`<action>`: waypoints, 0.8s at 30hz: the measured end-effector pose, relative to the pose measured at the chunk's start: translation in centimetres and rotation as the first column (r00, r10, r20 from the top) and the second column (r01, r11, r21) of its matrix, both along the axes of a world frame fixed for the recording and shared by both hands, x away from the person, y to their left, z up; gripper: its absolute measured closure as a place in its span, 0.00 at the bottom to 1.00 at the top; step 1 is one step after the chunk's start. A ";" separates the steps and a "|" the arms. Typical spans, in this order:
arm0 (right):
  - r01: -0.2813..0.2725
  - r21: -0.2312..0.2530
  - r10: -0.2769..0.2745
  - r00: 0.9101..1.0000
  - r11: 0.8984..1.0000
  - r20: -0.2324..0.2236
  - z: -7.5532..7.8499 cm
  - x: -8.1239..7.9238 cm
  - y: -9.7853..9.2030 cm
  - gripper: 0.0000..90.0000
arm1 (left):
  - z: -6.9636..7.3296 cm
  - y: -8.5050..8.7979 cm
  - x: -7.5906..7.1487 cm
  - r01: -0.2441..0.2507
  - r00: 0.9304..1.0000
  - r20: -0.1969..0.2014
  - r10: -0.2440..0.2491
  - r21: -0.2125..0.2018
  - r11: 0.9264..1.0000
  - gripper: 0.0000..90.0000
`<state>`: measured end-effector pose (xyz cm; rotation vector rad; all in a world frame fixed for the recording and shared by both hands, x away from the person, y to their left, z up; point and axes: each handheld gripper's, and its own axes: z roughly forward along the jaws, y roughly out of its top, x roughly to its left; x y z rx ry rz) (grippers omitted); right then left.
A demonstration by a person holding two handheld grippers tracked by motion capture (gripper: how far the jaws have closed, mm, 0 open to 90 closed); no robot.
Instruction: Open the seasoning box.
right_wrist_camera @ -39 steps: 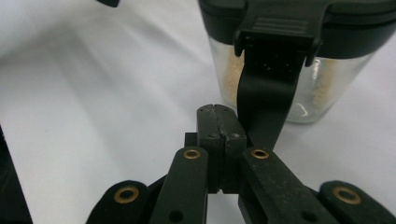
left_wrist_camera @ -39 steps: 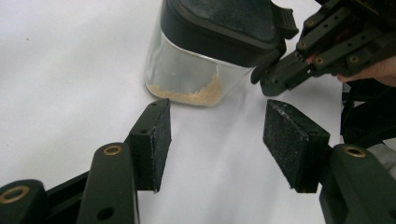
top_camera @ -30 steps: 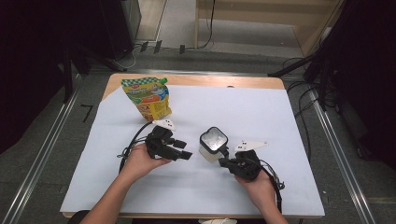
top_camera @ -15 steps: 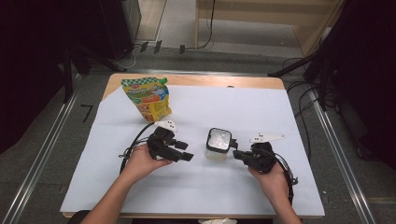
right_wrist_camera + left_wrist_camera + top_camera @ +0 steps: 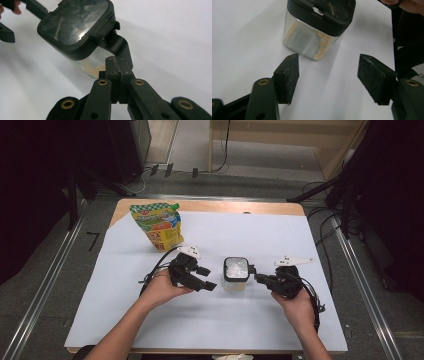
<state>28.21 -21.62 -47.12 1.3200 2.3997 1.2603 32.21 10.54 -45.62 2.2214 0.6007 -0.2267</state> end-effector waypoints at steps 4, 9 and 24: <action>0.002 -0.003 -0.002 1.000 1.000 0.004 0.6 0.4 -0.3 1.00 | 0.7 -0.5 0.9 0.036 0.999 -0.014 -0.036 -0.006 0.999 0.27; -0.005 -0.046 0.005 1.000 0.999 -0.009 0.8 1.5 -0.4 1.00 | 1.4 -1.7 2.1 0.077 0.997 -0.015 -0.077 -0.007 0.997 0.23; 0.006 -0.023 -0.006 1.000 1.000 -0.003 -0.2 2.1 -0.1 1.00 | -0.1 -4.2 3.1 0.129 0.991 0.040 -0.132 0.052 0.990 0.16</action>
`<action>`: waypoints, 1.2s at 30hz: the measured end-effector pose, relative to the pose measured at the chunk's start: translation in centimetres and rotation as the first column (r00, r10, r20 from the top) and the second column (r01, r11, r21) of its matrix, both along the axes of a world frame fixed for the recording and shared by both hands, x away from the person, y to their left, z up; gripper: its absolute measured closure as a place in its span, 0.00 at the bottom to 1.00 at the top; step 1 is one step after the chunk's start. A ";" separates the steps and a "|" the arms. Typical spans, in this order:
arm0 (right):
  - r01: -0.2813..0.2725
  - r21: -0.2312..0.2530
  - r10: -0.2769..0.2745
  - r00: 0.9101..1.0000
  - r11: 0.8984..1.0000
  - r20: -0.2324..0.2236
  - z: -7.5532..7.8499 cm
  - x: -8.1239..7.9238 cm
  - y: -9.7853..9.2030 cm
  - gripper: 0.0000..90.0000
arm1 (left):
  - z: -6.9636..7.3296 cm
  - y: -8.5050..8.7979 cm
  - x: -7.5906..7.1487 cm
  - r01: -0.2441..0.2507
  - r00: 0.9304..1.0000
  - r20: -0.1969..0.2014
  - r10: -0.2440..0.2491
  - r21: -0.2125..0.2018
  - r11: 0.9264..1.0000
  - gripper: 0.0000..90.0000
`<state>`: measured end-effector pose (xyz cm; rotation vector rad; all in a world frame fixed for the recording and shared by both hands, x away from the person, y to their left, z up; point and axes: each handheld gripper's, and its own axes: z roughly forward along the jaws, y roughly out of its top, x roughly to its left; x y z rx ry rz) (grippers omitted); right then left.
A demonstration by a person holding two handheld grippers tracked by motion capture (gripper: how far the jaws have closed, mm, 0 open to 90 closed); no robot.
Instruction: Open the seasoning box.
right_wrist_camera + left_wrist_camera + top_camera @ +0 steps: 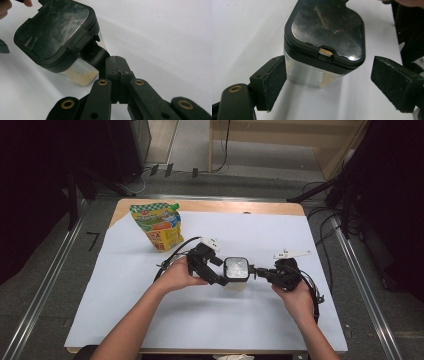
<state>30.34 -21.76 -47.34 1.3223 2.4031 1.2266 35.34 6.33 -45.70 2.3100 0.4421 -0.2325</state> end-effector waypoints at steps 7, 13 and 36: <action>0.007 -0.003 -0.007 1.000 1.000 0.009 -0.1 0.0 0.1 1.00 | -1.1 -1.0 0.0 -0.019 0.999 0.032 0.019 0.014 1.000 0.17; 0.015 -0.003 -0.014 1.000 1.000 0.013 -0.2 0.0 0.1 1.00 | -1.2 -1.3 -0.2 -0.024 0.997 0.069 0.024 0.008 1.000 0.15; 0.026 -0.008 -0.026 0.999 1.000 0.019 -0.2 -0.1 0.3 1.00 | 0.2 -1.4 -0.5 -0.026 0.993 0.117 0.026 0.000 1.000 0.17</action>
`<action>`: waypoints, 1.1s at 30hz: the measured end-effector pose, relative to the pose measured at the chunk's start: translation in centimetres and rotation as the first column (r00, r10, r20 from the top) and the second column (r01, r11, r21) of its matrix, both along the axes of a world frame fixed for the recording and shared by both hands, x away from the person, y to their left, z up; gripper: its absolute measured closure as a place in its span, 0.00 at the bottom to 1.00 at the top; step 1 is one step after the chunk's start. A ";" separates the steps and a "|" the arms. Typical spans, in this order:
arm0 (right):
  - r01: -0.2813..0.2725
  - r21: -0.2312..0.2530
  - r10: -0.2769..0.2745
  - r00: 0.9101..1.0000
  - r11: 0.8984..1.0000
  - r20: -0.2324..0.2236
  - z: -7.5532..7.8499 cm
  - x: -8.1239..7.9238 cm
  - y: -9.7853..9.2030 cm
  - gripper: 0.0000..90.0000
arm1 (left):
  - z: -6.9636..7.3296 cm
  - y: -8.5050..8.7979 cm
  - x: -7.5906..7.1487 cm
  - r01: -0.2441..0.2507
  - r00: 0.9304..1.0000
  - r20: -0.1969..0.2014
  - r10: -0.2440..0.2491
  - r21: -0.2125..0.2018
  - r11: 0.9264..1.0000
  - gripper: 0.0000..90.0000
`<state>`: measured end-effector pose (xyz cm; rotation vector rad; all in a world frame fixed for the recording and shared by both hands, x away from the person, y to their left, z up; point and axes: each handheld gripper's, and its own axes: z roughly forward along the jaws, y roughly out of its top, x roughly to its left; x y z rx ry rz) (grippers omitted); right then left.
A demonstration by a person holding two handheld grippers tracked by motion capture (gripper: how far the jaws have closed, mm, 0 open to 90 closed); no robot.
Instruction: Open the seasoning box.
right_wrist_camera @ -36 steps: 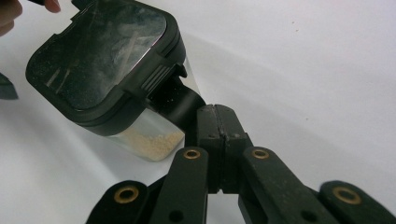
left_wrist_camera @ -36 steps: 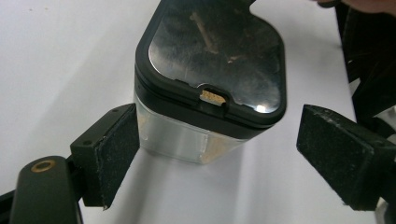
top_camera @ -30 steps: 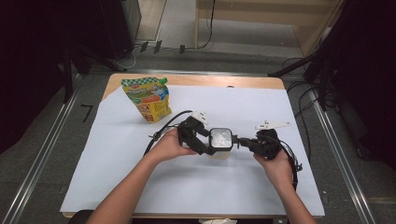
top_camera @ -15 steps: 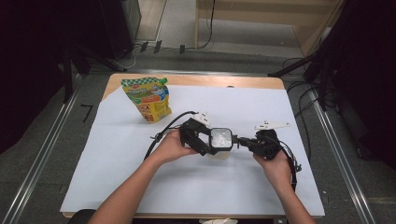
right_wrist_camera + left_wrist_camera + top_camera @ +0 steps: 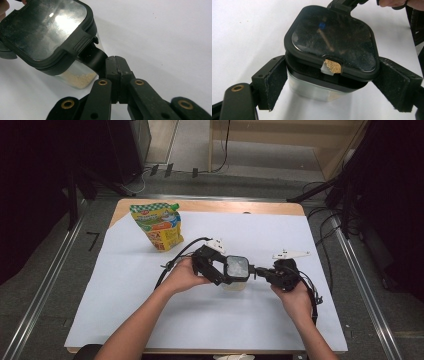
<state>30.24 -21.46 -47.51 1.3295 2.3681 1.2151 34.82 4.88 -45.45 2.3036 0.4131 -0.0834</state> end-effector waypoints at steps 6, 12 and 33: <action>0.001 -0.001 -0.001 1.000 1.000 -0.001 0.0 0.0 0.0 1.00 | 0.3 -0.1 0.0 0.004 1.000 0.006 -0.004 0.003 1.000 0.17; 0.004 -0.001 -0.004 1.000 1.000 -0.001 0.0 0.0 0.0 1.00 | 0.8 -0.2 -0.1 0.002 1.000 0.020 -0.002 0.006 1.000 0.17; 0.006 -0.004 -0.006 1.000 1.000 -0.001 0.0 -0.1 0.1 1.00 | 1.8 -0.5 -0.2 -0.003 0.999 0.034 0.002 0.022 1.000 0.16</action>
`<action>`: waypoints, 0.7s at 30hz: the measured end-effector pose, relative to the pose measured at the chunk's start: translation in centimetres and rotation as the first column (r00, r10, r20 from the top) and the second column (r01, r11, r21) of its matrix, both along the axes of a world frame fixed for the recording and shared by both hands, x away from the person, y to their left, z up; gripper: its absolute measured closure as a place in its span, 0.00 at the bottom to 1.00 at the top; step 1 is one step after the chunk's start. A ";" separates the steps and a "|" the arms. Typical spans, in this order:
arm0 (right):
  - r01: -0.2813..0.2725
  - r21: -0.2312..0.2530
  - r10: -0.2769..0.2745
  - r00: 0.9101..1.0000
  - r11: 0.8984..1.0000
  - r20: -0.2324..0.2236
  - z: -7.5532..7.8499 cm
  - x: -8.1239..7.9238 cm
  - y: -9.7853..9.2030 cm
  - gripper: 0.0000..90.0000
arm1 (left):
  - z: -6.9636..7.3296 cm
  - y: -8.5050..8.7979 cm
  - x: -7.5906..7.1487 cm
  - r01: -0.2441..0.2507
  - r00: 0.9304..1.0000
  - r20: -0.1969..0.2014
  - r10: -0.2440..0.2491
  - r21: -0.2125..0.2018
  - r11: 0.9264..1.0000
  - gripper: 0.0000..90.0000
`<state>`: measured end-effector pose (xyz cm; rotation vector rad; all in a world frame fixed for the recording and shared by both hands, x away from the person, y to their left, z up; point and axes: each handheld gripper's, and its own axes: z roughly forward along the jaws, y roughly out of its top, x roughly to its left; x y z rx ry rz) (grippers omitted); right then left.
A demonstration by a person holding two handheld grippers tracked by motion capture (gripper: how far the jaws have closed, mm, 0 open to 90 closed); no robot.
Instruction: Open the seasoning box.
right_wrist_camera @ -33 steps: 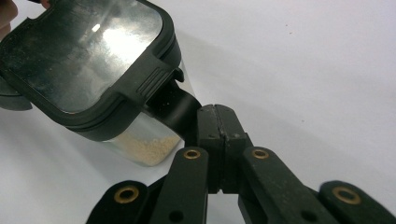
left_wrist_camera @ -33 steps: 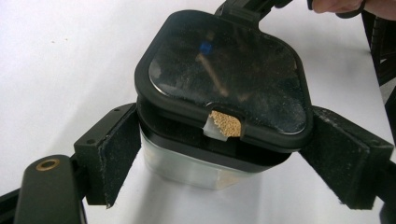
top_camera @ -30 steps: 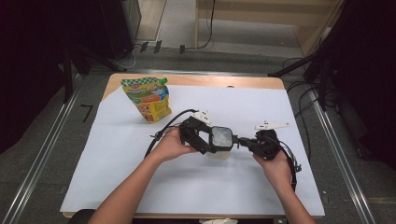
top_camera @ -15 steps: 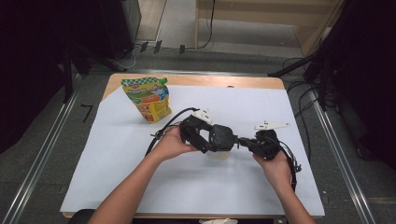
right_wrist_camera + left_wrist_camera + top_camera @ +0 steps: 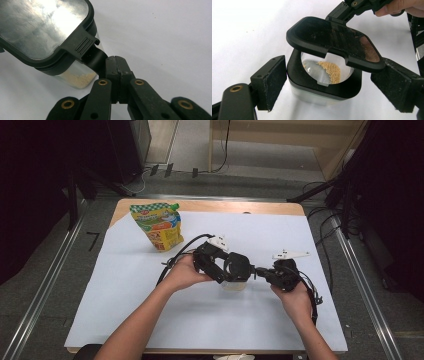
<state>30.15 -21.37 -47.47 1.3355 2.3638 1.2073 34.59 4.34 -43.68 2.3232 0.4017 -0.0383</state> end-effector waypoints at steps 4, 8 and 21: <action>0.000 -0.003 0.000 1.000 1.000 0.000 0.0 0.0 0.0 1.00 | 0.1 -0.1 -0.1 0.002 1.000 0.012 -0.002 -0.003 1.000 0.16; -0.002 -0.002 0.002 1.000 1.000 0.001 0.0 0.0 0.0 1.00 | 0.7 -0.1 -0.2 0.022 1.000 0.004 -0.022 -0.021 1.000 0.22; -0.006 0.001 0.006 1.000 1.000 -0.001 0.0 -0.2 0.0 1.00 | 2.4 -0.9 -0.9 0.032 0.998 -0.050 -0.037 -0.092 0.995 0.57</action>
